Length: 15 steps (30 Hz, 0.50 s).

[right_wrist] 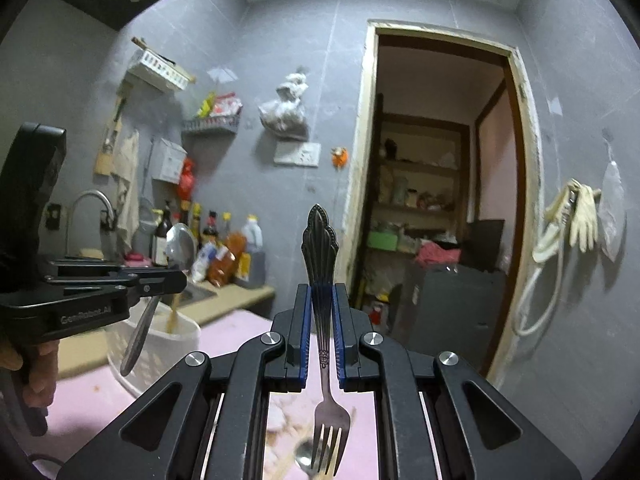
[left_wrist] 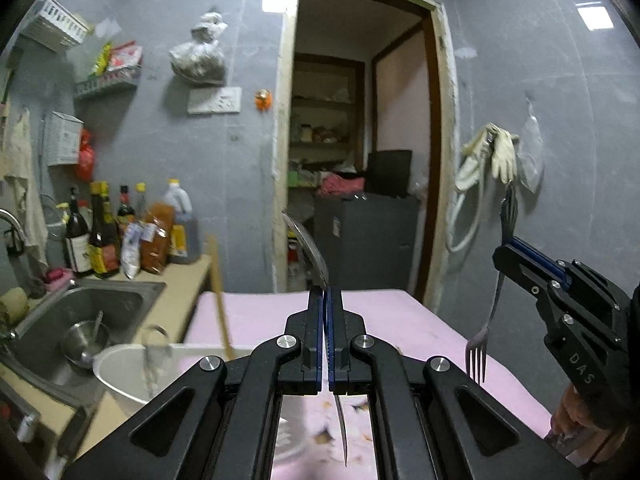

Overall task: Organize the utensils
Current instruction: 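Lift the spoon and fork and carry both over the white utensil holder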

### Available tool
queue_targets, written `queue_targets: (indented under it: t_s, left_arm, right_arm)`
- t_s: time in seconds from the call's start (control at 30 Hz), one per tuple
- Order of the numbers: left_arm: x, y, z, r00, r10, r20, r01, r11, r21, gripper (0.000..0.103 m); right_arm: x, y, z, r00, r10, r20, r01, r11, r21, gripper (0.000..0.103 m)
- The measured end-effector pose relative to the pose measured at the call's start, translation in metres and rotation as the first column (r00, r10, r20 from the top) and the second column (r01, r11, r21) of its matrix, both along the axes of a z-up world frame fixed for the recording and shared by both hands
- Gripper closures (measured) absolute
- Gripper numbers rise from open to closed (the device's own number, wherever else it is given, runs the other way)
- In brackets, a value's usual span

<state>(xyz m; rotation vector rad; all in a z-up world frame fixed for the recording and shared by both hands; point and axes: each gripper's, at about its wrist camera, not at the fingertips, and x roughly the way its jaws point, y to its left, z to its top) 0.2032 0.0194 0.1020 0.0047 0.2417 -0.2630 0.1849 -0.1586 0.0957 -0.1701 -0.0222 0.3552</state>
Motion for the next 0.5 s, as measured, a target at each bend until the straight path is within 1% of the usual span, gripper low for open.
queue_targets:
  t_s: [0.2,0.33,0.43,0.5]
  left_arm:
    - [0.006,0.042,0.023,0.998,0.059,0.025,-0.059,0.998,0.004,0.103]
    - [0.009,0.072,0.029,0.994,0.103,0.034,-0.103,0.995,-0.012,0.103]
    - [0.016,0.097,0.029,0.989,0.142,0.032,-0.141,0.989,-0.045,0.103]
    - [0.024,0.114,0.026,0.987,0.161,0.014,-0.159,0.983,-0.094,0.103]
  right_arm:
    - [0.005,0.027,0.022,0.995,0.085,0.044,-0.087,0.996,0.037,0.096]
    - [0.013,0.045,0.037,0.985,0.164,0.049,-0.167,0.983,0.076,0.096]
    - [0.025,0.062,0.047,0.972,0.235,0.029,-0.237,0.964,0.119,0.096]
    - [0.034,0.069,0.049,0.961,0.275,0.01,-0.273,0.95,0.152,0.096]
